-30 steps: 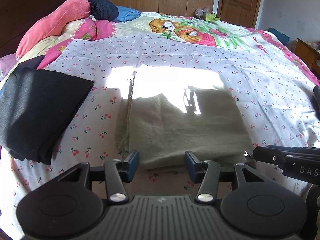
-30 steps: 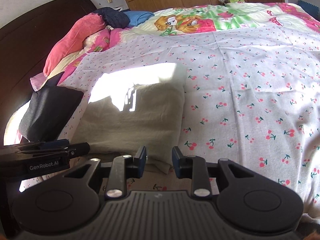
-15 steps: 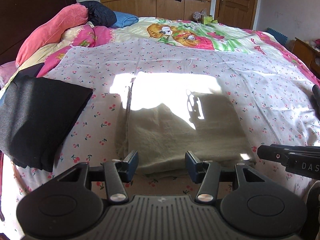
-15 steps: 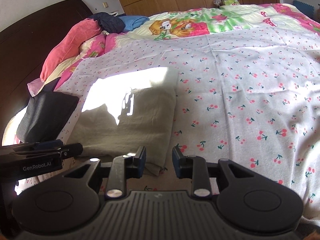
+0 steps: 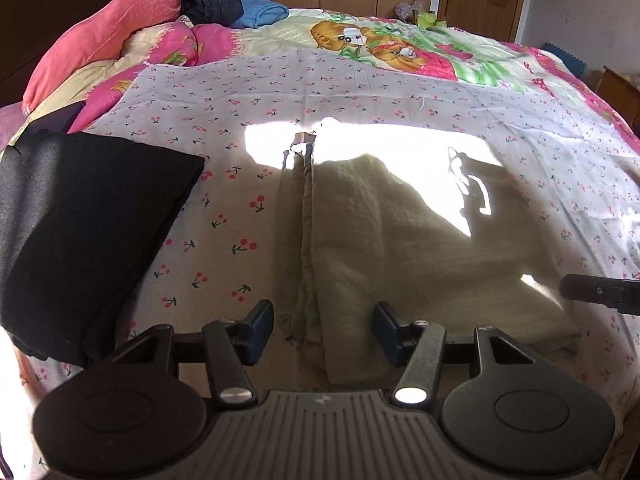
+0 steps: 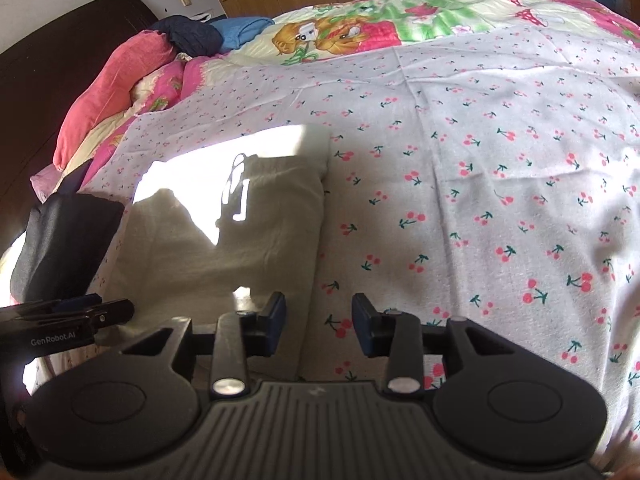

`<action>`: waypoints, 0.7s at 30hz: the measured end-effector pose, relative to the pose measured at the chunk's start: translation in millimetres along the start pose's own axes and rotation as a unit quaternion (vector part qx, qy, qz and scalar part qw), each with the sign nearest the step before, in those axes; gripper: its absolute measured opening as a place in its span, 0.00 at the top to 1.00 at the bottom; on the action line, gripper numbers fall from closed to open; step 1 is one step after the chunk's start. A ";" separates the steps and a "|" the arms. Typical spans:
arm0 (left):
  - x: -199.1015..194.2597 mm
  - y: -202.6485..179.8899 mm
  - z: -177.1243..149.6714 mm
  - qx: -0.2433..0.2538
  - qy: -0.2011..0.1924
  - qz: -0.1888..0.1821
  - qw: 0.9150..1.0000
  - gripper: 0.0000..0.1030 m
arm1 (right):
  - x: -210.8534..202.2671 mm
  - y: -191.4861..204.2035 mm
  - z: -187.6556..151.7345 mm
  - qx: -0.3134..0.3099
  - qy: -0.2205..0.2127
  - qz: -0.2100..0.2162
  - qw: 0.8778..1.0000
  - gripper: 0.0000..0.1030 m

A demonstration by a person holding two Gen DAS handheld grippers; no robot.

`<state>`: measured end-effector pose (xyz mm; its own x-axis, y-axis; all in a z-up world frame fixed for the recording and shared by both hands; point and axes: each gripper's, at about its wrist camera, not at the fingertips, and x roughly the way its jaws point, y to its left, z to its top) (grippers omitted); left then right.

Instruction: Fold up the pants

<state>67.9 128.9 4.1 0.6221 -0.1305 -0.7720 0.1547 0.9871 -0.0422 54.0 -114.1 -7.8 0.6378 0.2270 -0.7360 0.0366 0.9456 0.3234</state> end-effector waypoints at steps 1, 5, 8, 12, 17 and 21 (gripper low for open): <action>-4.5 0.7 3.5 0.003 -0.010 -0.001 1.000 0.34 | -0.3 -0.9 3.7 0.002 -0.006 0.004 1.000 0.63; -12.2 8.2 24.4 0.005 -0.043 -0.030 0.999 0.28 | 14.0 -5.1 21.2 0.014 -0.007 0.031 0.999 0.53; 6.4 17.3 35.2 -0.002 -0.036 -0.048 0.998 0.25 | 36.2 -9.7 30.2 0.020 0.003 0.043 0.999 0.52; 46.4 32.6 39.0 -0.033 -0.006 -0.074 0.997 0.26 | 57.8 -20.1 34.1 0.043 0.008 0.072 0.996 0.49; 62.7 33.9 32.0 -0.044 0.007 -0.104 0.994 0.26 | 55.6 -23.7 34.4 0.050 0.027 0.123 0.991 0.46; 53.8 40.5 30.3 -0.033 -0.012 -0.087 0.996 0.27 | 47.0 -28.1 28.6 0.036 0.024 0.111 0.993 0.48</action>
<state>130.9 159.1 -19.9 0.6086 -0.3020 -0.7338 0.2118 0.9530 -0.2165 105.0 -136.7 -34.5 0.5989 0.4409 -0.6685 -0.0451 0.8520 0.5216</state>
